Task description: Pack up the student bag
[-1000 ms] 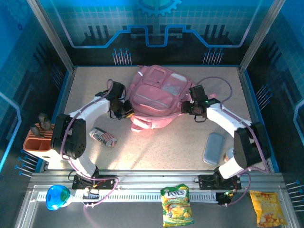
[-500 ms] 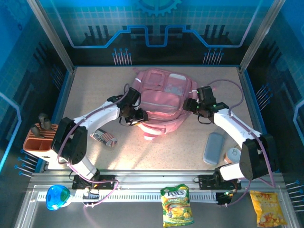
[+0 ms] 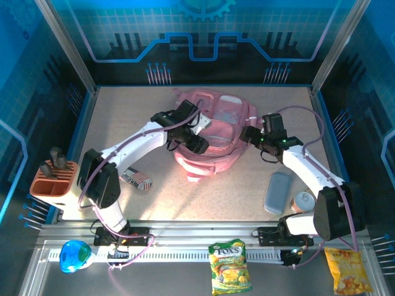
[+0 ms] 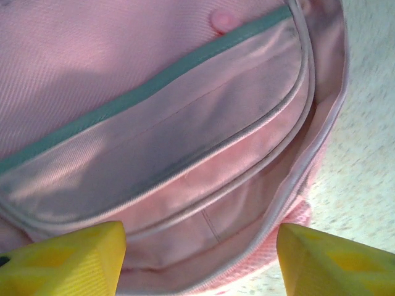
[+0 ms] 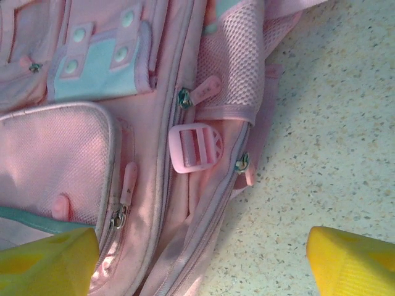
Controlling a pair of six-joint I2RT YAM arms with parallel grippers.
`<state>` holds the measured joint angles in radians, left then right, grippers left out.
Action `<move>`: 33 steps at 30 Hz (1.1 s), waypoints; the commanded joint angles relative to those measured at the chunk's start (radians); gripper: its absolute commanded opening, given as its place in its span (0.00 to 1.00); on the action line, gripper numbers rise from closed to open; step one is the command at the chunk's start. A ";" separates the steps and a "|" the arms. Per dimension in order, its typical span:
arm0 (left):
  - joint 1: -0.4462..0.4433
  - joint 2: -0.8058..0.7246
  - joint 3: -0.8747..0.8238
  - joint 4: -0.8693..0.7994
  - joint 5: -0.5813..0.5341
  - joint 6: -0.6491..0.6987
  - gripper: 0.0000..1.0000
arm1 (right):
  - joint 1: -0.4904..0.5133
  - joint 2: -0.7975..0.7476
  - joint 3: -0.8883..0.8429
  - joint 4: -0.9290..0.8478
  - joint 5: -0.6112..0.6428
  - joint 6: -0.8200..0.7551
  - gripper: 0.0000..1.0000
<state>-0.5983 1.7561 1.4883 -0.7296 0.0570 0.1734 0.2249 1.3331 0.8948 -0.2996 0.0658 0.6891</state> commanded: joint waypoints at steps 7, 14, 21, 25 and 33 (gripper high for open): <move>-0.022 0.153 0.079 0.034 -0.066 0.409 0.63 | -0.079 -0.102 -0.084 0.003 -0.044 -0.007 0.88; -0.034 0.223 0.112 0.060 -0.181 0.473 0.54 | -0.090 -0.116 -0.120 0.021 -0.070 0.005 0.88; -0.032 0.185 0.100 0.146 -0.188 0.410 0.27 | -0.090 -0.068 -0.107 0.080 -0.169 -0.019 0.87; -0.019 0.137 0.061 0.199 -0.152 0.365 0.15 | -0.089 -0.004 -0.067 0.121 -0.266 -0.031 0.85; 0.075 -0.036 -0.103 0.371 0.056 0.225 0.08 | -0.083 0.166 0.060 0.228 -0.407 -0.015 0.78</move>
<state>-0.5705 1.8233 1.4185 -0.4641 0.0078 0.4988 0.1493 1.4635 0.8940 -0.1505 -0.2577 0.6735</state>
